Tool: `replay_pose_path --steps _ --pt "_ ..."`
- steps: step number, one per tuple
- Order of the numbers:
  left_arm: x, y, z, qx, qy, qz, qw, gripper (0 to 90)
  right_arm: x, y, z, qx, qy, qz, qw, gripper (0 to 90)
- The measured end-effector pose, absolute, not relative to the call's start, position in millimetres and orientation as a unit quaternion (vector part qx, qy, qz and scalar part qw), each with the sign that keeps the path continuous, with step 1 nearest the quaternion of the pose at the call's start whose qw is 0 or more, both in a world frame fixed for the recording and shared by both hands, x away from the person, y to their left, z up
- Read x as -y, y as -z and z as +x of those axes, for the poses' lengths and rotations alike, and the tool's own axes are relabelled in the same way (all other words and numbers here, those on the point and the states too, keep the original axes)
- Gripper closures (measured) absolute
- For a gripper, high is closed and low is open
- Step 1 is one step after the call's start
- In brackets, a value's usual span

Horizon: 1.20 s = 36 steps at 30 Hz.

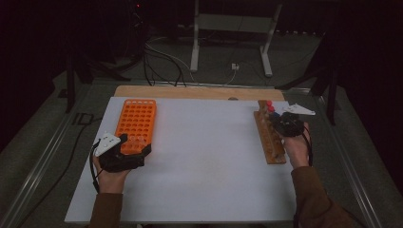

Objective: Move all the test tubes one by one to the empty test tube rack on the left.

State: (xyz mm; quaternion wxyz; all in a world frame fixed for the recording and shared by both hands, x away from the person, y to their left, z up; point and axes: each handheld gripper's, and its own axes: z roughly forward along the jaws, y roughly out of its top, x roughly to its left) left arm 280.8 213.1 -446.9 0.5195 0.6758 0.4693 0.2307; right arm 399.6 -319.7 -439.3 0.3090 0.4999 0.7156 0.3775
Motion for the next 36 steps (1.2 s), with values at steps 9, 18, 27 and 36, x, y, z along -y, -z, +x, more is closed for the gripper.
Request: replay_pose_path --steps 9,18,27,36 --pt "-212 447 281 -0.47 -0.23 0.675 0.52 0.6 323 406 380 -0.706 -0.404 0.476 0.334 76.2" --pt "-203 442 280 -0.46 -0.234 0.674 0.529 0.6 319 385 356 -0.697 -0.451 0.455 0.321 76.1" --pt "-185 440 278 -0.44 -0.232 0.684 0.534 1.1 279 401 335 -0.729 -0.467 0.426 0.263 76.0" --pt "-138 441 276 -0.393 -0.234 0.721 0.52 3.0 241 420 319 -0.76 -0.476 0.39 0.211 75.8"
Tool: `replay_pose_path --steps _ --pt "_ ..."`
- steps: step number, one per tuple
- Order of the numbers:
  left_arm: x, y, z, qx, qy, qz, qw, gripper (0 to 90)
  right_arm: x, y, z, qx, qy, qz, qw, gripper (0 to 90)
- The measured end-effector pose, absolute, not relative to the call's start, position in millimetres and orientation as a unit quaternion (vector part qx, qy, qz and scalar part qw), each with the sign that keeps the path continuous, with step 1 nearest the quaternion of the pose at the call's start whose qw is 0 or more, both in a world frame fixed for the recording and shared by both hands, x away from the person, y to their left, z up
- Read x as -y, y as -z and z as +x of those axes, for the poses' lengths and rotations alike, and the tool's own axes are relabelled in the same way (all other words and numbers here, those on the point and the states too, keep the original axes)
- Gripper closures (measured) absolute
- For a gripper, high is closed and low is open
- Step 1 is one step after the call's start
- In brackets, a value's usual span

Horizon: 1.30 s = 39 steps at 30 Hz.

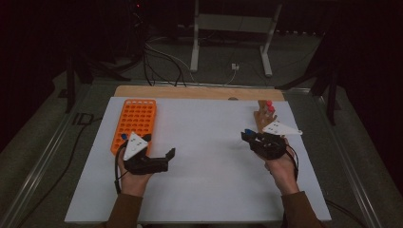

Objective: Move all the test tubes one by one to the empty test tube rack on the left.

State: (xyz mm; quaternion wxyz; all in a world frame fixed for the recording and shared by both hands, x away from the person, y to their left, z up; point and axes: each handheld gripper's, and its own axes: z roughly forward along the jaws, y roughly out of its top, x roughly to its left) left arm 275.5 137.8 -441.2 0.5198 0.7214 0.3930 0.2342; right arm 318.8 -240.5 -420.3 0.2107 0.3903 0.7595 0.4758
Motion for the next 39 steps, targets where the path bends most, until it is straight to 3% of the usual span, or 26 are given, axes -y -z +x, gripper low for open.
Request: replay_pose_path --steps 6,15,21,30,34,37,39 --pt "-93 445 278 -0.344 -0.218 0.76 0.506 8.1 222 419 309 -0.772 -0.487 0.366 0.182 75.7" --pt "-44 455 280 -0.317 -0.187 0.777 0.51 18.9 196 422 300 -0.785 -0.491 0.35 0.146 75.4" --pt "-26 459 281 -0.297 -0.166 0.792 0.508 43.5 192 424 300 -0.782 -0.499 0.356 0.11 75.4" --pt "-10 460 281 -0.275 -0.157 0.798 0.513 61.4 187 423 296 -0.787 -0.505 0.341 0.098 75.8" --pt "-9 460 281 -0.272 -0.151 0.796 0.519 74.2 185 423 295 -0.789 -0.505 0.336 0.097 75.8" --pt "-10 460 281 -0.272 -0.149 0.795 0.521 76.6 186 423 295 -0.789 -0.506 0.337 0.094 75.5" --pt "-12 459 282 -0.273 -0.149 0.795 0.521 76.9 187 422 295 -0.785 -0.513 0.334 0.092 67.8"
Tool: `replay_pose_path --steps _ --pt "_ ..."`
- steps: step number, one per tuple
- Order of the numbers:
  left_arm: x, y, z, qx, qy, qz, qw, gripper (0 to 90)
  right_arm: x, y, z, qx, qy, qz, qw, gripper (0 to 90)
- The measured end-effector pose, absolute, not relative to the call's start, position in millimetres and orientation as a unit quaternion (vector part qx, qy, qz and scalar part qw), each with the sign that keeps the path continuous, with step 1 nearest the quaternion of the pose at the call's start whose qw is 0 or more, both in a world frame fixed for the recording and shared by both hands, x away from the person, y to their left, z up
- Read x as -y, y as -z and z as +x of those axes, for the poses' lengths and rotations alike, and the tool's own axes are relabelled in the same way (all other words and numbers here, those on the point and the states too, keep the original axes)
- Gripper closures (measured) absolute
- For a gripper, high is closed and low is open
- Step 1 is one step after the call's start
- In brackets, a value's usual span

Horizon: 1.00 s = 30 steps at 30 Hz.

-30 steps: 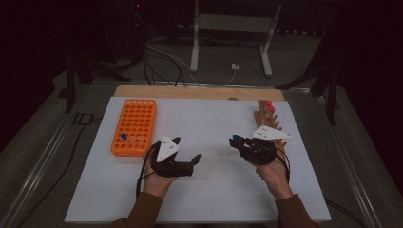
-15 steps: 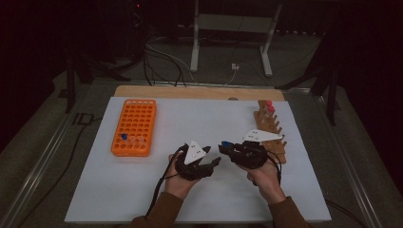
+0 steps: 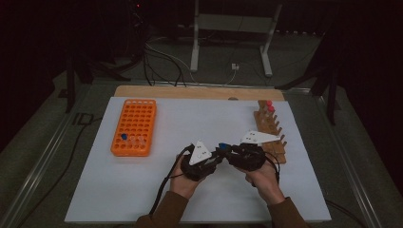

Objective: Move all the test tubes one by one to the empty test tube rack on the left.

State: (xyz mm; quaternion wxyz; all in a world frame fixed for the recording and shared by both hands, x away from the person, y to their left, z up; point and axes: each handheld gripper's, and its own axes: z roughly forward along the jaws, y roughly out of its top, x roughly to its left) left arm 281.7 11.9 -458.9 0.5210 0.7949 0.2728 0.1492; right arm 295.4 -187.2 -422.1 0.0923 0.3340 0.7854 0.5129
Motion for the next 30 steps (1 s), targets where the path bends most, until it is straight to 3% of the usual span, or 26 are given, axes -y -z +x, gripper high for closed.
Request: replay_pose_path --steps 9,12,19,30 --pt "-21 458 285 -0.285 -0.149 0.789 0.524 77.2 203 411 295 -0.76 -0.55 0.331 0.097 35.9" --pt "-28 456 286 -0.291 -0.151 0.786 0.525 77.2 209 408 295 -0.756 -0.549 0.339 0.107 29.5" --pt "-44 452 287 -0.302 -0.163 0.781 0.522 77.2 220 409 297 -0.754 -0.541 0.35 0.129 19.8" --pt "-74 445 287 -0.324 -0.182 0.765 0.526 77.1 245 420 297 -0.741 -0.531 0.379 0.158 12.5"
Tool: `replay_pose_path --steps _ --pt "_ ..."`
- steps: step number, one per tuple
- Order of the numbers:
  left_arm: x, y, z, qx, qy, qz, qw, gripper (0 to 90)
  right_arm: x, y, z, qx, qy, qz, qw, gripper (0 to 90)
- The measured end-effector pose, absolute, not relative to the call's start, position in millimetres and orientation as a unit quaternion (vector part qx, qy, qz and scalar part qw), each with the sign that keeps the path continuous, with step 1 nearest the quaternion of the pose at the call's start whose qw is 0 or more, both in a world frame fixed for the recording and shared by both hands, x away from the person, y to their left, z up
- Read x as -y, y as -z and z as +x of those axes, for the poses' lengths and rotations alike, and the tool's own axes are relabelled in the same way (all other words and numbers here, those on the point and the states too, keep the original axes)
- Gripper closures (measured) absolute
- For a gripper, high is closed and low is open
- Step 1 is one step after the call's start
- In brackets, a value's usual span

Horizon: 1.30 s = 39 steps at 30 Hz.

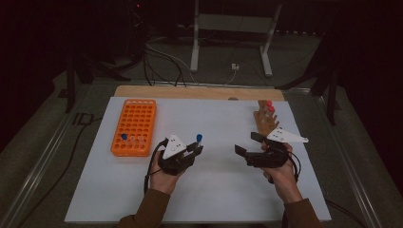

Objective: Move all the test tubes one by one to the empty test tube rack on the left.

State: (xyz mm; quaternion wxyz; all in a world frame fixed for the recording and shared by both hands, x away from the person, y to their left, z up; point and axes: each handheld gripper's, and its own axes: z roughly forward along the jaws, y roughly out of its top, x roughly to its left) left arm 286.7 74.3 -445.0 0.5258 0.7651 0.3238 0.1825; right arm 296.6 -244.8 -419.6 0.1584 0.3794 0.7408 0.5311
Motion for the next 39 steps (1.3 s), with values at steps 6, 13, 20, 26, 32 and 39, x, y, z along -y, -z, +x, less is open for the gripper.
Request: replay_pose_path --steps 6,13,20,26,32,39 --pt "-94 441 286 -0.34 -0.193 0.752 0.531 77.1 252 424 298 -0.735 -0.53 0.391 0.162 7.6" --pt "-118 438 283 -0.354 -0.207 0.74 0.533 77.0 255 426 298 -0.731 -0.524 0.401 0.172 2.4" --pt "-143 433 282 -0.371 -0.221 0.726 0.536 77.0 259 426 296 -0.723 -0.526 0.41 0.183 0.0" --pt "-167 429 280 -0.386 -0.24 0.712 0.535 76.9 259 428 296 -0.722 -0.523 0.414 0.186 0.0" --pt "-198 426 275 -0.414 -0.267 0.687 0.534 77.0 256 429 296 -0.726 -0.519 0.412 0.185 0.0" --pt "-226 425 271 -0.445 -0.306 0.66 0.522 76.8 255 430 296 -0.727 -0.518 0.41 0.186 0.0"
